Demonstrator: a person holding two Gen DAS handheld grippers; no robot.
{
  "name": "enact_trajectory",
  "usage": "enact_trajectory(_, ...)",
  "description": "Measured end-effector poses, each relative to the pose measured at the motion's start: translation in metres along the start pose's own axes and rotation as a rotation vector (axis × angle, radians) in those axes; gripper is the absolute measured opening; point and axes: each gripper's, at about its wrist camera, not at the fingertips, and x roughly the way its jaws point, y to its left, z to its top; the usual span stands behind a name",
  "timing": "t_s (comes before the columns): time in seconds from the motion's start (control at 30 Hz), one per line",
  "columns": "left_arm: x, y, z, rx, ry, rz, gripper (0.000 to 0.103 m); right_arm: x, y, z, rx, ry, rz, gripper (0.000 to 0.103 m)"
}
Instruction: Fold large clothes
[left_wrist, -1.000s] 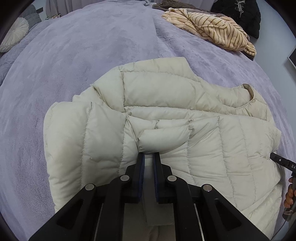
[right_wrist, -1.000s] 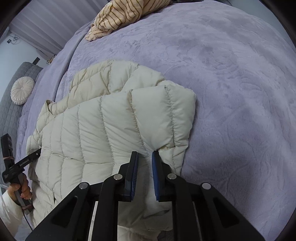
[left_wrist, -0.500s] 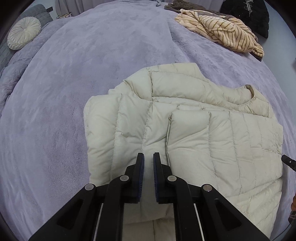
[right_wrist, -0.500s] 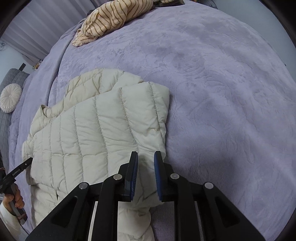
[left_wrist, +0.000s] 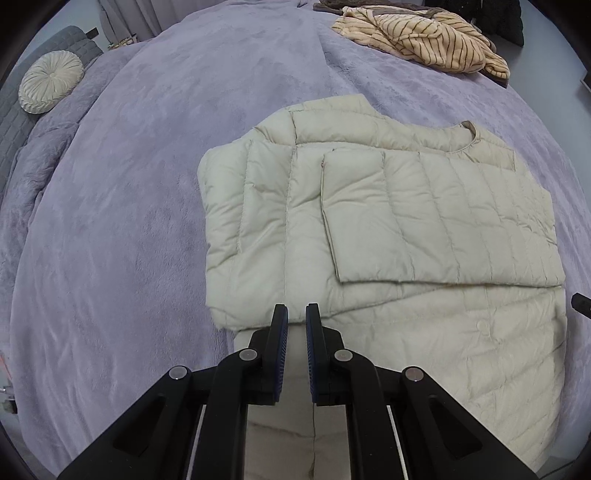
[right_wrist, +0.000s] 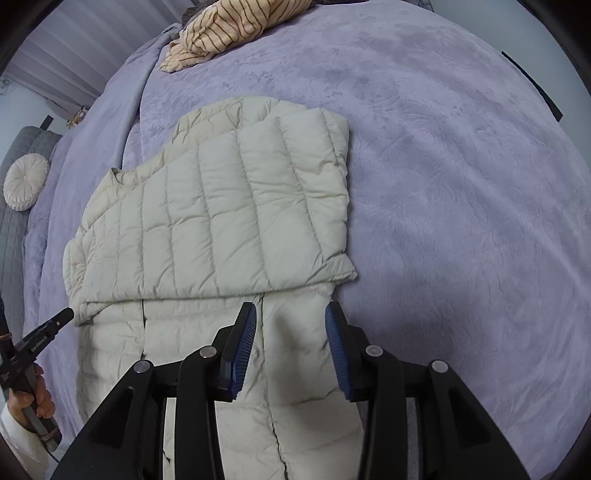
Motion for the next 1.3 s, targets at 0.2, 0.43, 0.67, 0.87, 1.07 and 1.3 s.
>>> enact_trajectory(0.2,-0.016,0.005,-0.026,-0.003,0.01,0.0,0.017,-0.022,0.015,-0.025,0.002,0.0,0.01,0.052)
enact_trajectory(0.43,-0.034,0.014,-0.047,-0.036,0.005,0.043,0.102,-0.039,0.032,-0.051,-0.002,0.017,0.032,0.06)
enact_trajectory(0.67,-0.049,0.014,-0.062,-0.01,0.029,0.037,0.102,-0.053,0.043,-0.072,-0.013,0.023,0.036,0.08)
enact_trajectory(0.87,-0.06,0.019,-0.076,-0.008,0.05,0.02,0.102,-0.064,0.045,-0.086,-0.01,0.025,0.029,0.089)
enact_trajectory(1.07,-0.061,0.022,-0.087,0.019,0.074,0.019,0.102,-0.076,0.043,-0.098,-0.002,-0.001,0.065,0.089)
enact_trajectory(1.3,-0.062,0.029,-0.1,0.051,0.075,0.049,0.102,-0.081,0.033,-0.107,0.027,0.011,0.055,0.089)
